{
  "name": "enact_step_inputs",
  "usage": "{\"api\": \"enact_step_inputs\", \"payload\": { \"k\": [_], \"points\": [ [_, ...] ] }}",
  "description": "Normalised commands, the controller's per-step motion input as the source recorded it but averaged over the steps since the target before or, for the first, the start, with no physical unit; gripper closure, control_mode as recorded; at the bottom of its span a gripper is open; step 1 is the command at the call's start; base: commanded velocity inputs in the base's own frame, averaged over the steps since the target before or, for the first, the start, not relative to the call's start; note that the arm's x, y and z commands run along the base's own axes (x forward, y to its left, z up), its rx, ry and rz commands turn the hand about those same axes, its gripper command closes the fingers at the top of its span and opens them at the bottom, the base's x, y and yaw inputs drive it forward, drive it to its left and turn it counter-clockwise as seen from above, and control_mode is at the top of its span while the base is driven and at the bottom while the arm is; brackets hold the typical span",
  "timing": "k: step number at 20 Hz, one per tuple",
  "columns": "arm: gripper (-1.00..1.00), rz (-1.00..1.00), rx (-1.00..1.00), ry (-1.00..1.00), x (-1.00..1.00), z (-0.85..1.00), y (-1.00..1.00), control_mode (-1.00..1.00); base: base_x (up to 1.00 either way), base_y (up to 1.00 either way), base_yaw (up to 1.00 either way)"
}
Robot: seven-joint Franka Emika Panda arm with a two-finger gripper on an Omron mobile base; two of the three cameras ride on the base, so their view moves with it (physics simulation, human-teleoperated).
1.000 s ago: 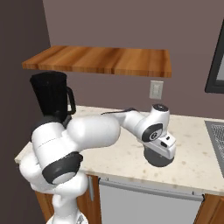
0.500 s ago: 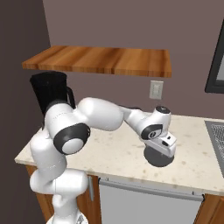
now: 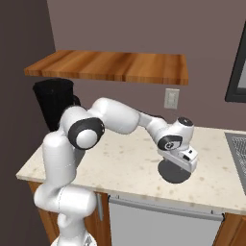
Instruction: Close the lid blender by securely placing the lid on top.
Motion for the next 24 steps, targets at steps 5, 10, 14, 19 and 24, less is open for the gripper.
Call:
{"api": "enact_step_inputs", "payload": {
  "k": [5,10,14,19,24],
  "points": [
    [-1.00,0.00,0.00,0.00,0.04,-0.46,0.00,-1.00,0.00,0.00,0.00],
    [-1.00,0.00,-0.09,0.00,0.00,-0.69,0.08,-1.00,0.00,0.00,0.00],
    [-1.00,0.00,-0.10,0.04,0.03,-0.73,0.37,-1.00,0.00,0.00,0.00],
    [1.00,0.00,-0.16,0.02,0.01,-0.94,0.72,-1.00,0.00,0.00,0.00],
    [1.00,0.01,-0.01,0.00,-0.01,-0.42,0.30,-1.00,0.00,0.00,0.00]
  ]
}}
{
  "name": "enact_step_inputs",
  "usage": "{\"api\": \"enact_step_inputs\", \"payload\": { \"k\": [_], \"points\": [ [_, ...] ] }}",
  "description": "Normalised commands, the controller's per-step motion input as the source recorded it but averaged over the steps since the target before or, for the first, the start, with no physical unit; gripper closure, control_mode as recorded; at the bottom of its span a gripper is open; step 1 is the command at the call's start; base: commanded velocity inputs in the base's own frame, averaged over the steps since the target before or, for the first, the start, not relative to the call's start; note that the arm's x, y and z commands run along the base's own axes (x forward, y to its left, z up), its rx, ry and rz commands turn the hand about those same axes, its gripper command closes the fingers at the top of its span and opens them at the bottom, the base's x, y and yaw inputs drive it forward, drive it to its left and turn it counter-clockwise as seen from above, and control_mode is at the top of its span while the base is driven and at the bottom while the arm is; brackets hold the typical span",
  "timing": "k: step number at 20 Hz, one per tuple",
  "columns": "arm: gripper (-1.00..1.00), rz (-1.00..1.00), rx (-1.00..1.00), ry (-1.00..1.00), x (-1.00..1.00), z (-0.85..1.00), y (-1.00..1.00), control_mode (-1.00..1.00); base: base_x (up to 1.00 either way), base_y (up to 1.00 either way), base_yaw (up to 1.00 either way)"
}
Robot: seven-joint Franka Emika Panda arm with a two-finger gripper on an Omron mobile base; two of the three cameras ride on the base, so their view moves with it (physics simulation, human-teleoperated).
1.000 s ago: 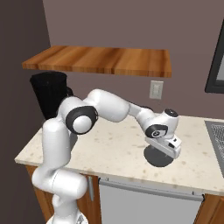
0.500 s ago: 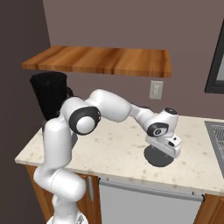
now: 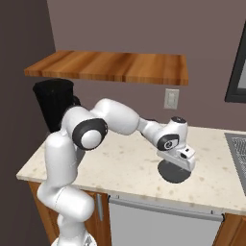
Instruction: Close the lid blender by securely placing the lid on top.
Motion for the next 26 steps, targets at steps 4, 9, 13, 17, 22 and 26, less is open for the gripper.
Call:
{"api": "enact_step_inputs", "payload": {
  "k": [4,9,13,17,22,26],
  "points": [
    [1.00,0.00,0.00,0.00,-0.15,0.00,0.02,-1.00,0.00,0.00,0.00],
    [1.00,0.00,0.00,-0.05,-0.26,0.49,0.02,-1.00,0.00,0.00,0.00],
    [1.00,0.00,0.00,-0.17,-0.40,0.99,0.09,-1.00,0.00,0.00,0.00],
    [1.00,0.00,0.00,-0.19,-0.41,0.96,0.49,-1.00,0.00,0.00,0.00],
    [1.00,0.02,0.00,-0.27,-0.26,0.82,0.79,-1.00,0.00,0.00,0.00],
    [1.00,0.10,0.00,-0.29,-0.07,0.77,0.98,-1.00,0.00,0.00,0.00]
  ]
}}
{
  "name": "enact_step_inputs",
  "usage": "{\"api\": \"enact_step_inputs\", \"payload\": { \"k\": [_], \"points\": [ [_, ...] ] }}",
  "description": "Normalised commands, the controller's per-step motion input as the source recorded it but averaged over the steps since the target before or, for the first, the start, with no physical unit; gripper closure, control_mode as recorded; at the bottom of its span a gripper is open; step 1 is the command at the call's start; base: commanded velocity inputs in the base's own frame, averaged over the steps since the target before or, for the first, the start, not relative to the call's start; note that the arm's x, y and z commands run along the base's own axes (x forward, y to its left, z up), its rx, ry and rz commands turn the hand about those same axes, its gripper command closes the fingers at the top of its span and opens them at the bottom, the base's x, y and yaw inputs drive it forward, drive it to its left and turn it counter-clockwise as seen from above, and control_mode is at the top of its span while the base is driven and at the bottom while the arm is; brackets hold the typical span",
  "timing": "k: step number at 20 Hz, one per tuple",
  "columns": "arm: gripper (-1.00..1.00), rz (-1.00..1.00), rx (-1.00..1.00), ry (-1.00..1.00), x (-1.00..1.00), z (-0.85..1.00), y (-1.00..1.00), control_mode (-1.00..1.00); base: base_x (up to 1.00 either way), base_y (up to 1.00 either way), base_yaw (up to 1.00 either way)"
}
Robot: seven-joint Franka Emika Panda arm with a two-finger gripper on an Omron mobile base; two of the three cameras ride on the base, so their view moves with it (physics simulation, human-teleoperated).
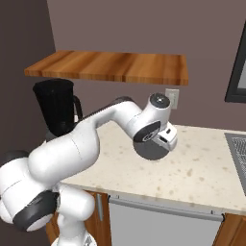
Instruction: Close the lid blender by securely placing the lid on top.
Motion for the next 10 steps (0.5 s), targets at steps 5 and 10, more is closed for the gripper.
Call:
{"api": "enact_step_inputs", "payload": {
  "k": [5,10],
  "points": [
    [1.00,0.13,-0.01,-0.28,-0.21,0.91,0.78,-1.00,0.00,0.00,0.00],
    [1.00,0.13,-0.05,-0.19,-0.26,1.00,0.58,-1.00,0.00,0.00,0.00]
  ]
}}
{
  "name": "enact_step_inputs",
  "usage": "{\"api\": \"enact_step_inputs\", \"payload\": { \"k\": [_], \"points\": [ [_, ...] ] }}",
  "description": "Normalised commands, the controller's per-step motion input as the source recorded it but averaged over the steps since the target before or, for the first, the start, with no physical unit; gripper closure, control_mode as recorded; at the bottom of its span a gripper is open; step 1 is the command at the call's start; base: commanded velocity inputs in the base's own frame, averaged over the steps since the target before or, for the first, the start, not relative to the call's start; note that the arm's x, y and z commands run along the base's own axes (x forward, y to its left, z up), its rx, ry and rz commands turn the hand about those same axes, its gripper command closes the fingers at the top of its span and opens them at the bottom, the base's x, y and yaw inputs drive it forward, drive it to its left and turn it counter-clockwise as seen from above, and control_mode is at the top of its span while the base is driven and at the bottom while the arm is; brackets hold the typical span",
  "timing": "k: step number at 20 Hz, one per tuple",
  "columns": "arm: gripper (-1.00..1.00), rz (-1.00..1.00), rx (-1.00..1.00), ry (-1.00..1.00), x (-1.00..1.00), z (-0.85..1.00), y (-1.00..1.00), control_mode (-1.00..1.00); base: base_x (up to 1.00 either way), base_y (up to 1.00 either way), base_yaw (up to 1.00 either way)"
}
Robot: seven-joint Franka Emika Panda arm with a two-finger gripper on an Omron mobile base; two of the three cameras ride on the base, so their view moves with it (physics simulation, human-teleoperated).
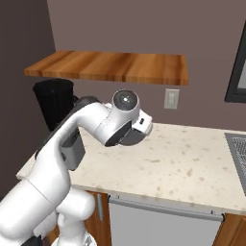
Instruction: Close the lid blender by securely placing the lid on top.
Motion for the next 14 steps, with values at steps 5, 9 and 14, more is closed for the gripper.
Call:
{"api": "enact_step_inputs", "payload": {
  "k": [5,9,14],
  "points": [
    [1.00,0.11,-0.14,-0.06,-0.24,1.00,0.61,-1.00,0.00,0.00,0.00],
    [1.00,0.08,-0.19,-0.02,-0.26,1.00,0.61,-1.00,0.00,0.00,0.00],
    [1.00,0.08,-0.16,0.00,-0.18,1.00,0.67,-1.00,0.00,0.00,0.00]
  ]
}}
